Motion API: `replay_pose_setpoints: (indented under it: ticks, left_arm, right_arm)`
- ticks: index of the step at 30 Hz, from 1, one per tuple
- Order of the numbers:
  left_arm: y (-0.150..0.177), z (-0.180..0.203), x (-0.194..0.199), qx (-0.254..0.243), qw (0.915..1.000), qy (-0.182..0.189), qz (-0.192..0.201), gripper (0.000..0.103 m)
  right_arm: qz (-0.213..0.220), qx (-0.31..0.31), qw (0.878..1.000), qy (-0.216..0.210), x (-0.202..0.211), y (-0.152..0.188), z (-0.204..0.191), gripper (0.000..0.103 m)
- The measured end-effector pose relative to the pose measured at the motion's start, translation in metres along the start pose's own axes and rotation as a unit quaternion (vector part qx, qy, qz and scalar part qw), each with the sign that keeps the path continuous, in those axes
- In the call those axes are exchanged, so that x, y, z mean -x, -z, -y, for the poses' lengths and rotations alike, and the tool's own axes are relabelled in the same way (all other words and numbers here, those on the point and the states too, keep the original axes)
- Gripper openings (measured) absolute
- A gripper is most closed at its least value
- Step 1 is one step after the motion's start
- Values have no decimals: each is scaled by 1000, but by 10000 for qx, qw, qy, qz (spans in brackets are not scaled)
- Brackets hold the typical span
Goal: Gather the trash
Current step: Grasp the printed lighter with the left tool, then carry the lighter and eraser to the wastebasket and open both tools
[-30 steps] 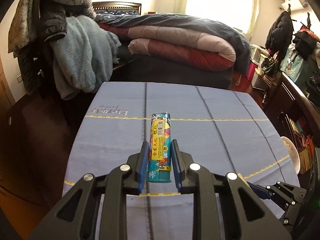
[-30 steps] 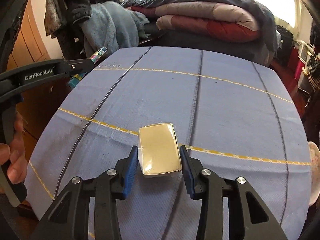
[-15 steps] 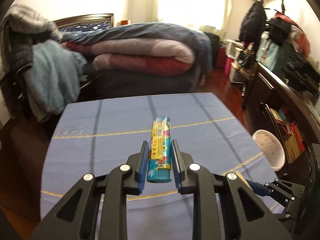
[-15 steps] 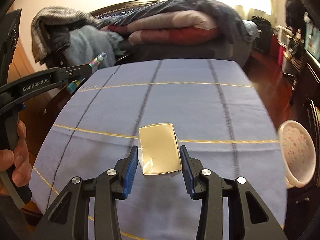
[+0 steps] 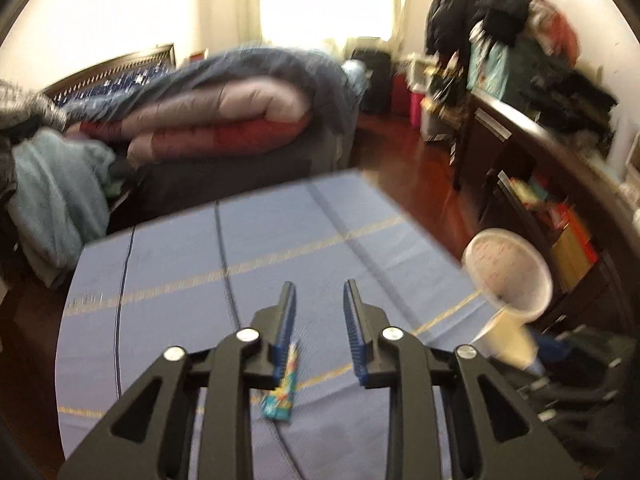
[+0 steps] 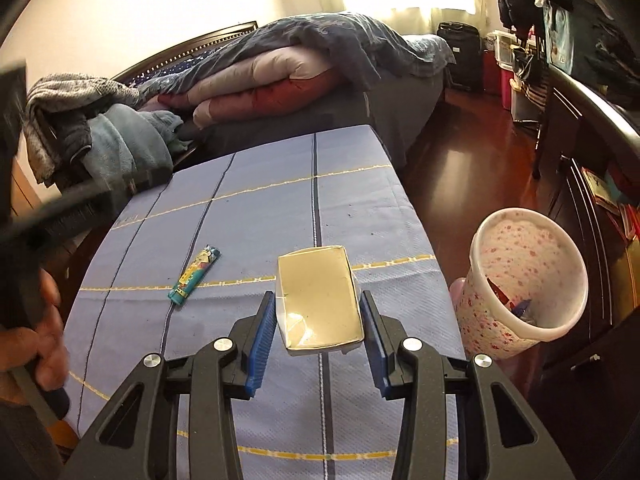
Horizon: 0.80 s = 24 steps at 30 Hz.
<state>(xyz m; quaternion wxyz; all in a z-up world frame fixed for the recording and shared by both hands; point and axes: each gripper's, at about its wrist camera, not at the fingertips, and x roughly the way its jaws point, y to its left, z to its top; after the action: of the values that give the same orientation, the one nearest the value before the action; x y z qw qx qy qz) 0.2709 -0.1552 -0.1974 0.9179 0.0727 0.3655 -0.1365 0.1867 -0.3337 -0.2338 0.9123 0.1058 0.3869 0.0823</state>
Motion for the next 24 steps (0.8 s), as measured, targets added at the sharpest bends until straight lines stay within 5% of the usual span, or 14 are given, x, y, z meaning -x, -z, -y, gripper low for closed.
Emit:
replay_pose_setpoints:
  ticks: [3, 7, 9, 11, 24]
  left_arm:
    - [24, -20, -33, 295, 9971, 5, -698, 38]
    - [48, -37, -67, 445, 9923, -216, -1135, 37]
    - [51, -37, -71, 402, 9930, -251, -1084, 36]
    - [51, -34, -71, 239, 9936, -297, -1068, 24]
    - [32, -21, -33, 255, 9978, -134, -600, 23]
  right_arm:
    - [-12, -5, 10000, -90, 0, 2, 2, 42]
    - [-14, 58, 9998, -208, -2, 2, -3, 42]
    - [-17, 78, 9997, -239, -2, 2, -6, 42]
    - [-25, 84, 9997, -247, -3, 2, -7, 42]
    - [21, 38, 9995, -313, 3, 4, -9, 42]
